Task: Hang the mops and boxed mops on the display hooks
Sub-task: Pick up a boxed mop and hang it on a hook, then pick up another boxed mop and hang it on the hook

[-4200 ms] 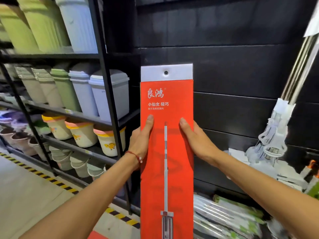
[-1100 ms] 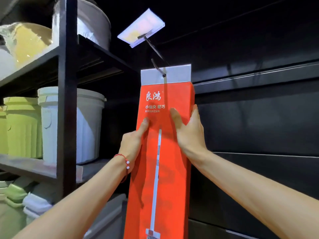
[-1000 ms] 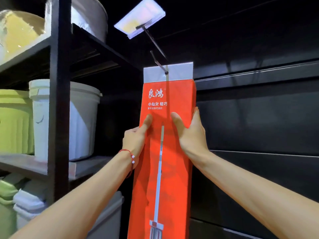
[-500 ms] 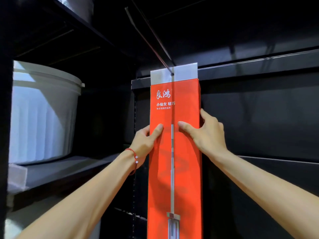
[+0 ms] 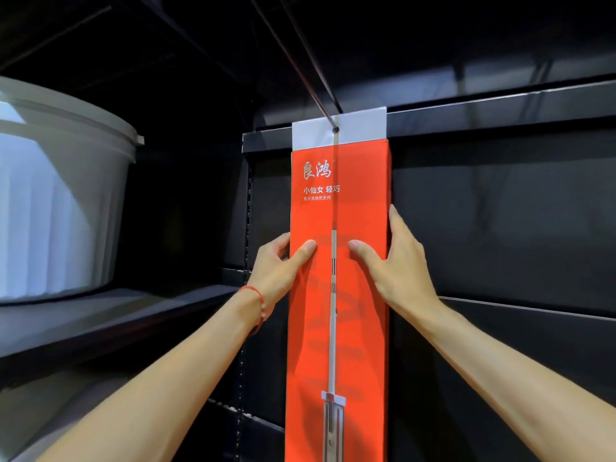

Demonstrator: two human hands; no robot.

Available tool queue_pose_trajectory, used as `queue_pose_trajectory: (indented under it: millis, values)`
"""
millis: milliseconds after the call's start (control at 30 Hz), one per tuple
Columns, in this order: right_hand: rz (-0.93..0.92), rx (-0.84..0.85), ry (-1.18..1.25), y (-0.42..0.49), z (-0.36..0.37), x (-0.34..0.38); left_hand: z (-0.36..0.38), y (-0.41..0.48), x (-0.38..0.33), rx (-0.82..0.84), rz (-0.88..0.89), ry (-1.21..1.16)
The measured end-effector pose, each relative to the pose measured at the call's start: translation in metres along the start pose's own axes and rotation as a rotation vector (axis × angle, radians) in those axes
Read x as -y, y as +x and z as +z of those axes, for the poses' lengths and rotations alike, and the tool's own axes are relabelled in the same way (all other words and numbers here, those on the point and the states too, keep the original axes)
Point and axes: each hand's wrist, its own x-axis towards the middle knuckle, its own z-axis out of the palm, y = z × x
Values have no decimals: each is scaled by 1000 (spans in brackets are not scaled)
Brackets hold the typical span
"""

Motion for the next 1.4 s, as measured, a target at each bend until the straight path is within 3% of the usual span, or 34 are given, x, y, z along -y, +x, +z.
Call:
queue_pose_trajectory:
  millis: [100,233,367,467,567,833,1167,1400]
  values:
    - [21,22,-69,-11,0,-6,5,-10,11,-110,53,79]
    - [54,73,-224,-45,-8,-1,-4,-37,29,-8,46,181]
    - [99,125,-439,-83,-11,1,-11,-76,50,69,-74,363]
    - [116,71,-501,-102,-11,10,-16,-99,56,-23,-31,410]
    - [20,-1,-585,-119,-13,21,-19,-119,45,-69,5,557]
    - [-139,62,-799,-181,-24,39,-30,-199,18,137,114,923]
    - [-313,337,-761,-304,-45,73,-51,-318,-21,187,272,1396]
    - [-344,589,-647,-412,-62,88,-59,-456,-44,215,120,1591]
